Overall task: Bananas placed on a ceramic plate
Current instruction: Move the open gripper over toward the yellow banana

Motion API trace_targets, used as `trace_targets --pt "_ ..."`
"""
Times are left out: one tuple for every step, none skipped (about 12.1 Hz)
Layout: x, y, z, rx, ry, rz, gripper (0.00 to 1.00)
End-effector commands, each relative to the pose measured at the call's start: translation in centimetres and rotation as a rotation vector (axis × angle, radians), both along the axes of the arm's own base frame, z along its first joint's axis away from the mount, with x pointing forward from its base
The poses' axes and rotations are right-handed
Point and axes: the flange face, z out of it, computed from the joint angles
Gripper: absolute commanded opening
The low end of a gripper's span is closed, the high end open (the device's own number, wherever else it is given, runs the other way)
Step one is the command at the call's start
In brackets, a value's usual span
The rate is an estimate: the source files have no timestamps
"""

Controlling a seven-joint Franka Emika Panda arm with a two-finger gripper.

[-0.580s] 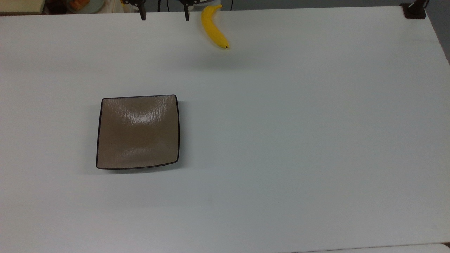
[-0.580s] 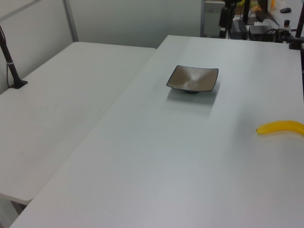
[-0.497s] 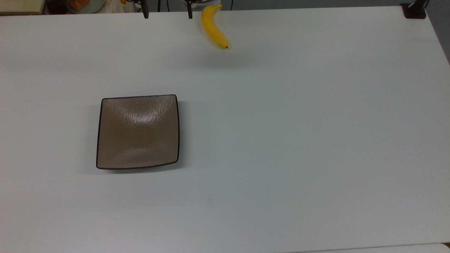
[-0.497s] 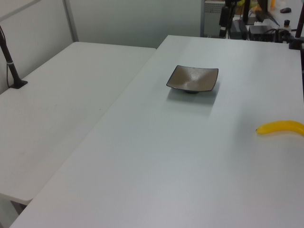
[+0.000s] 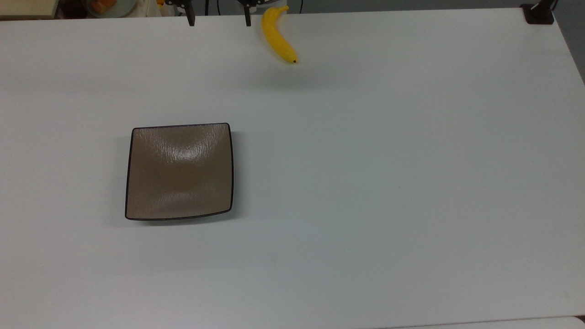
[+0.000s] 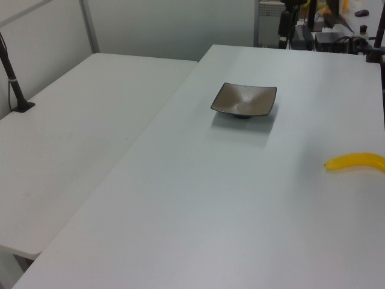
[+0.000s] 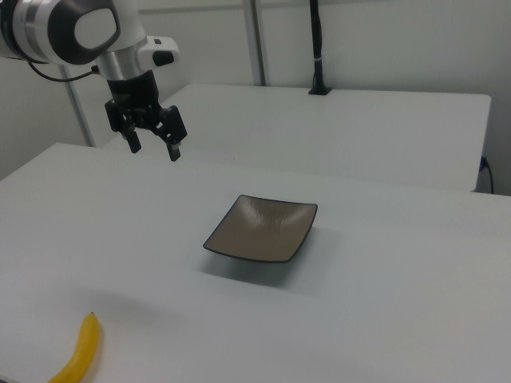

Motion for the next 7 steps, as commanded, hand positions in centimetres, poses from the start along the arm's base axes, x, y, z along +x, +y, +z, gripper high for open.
trace_targets --pt "-0.8 0.4 -0.2 0.013 -0.004 0.006 1.00" --pt "-1.0 0.4 0.2 0.013 -0.006 0.026 1.00" --pt "-1.9 0.6 0.9 0.011 0.006 0.059 1.00" --pt "-2.8 1.0 1.2 0.009 0.042 0.082 1.00" --pt "-4.0 1.1 2.2 0.008 0.053 0.092 1.00" --pt "-5.5 1.4 2.9 0.007 0.088 0.102 1.00" --pt "-7.2 2.1 3.4 0.005 0.143 0.145 1.00"
